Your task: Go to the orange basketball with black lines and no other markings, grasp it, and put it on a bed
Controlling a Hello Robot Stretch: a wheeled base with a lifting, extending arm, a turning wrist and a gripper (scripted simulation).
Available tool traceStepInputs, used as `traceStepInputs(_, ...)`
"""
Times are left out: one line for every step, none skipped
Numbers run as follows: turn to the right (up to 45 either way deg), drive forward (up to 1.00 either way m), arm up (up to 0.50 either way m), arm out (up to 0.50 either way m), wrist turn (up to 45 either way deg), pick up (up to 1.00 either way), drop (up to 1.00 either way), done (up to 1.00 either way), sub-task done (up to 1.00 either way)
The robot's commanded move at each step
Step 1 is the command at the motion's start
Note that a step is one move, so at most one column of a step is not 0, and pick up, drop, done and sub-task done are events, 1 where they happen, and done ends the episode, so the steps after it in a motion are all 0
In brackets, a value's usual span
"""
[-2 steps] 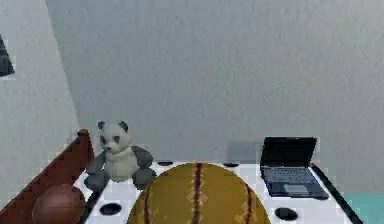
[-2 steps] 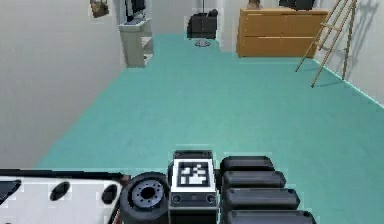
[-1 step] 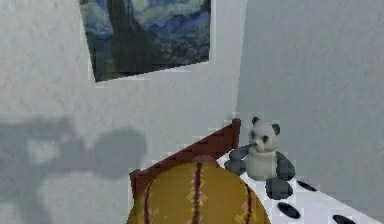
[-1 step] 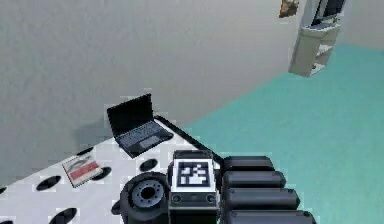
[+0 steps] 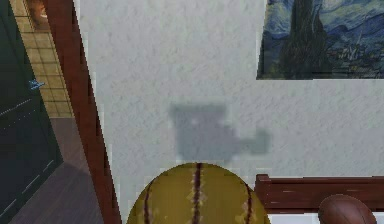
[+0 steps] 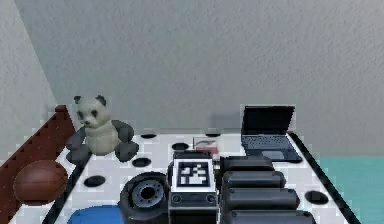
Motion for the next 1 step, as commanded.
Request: traceStepInputs(0.0, 0.00, 0.00, 0.48, 0.0, 0.00, 0.00, 0.00, 0.00)
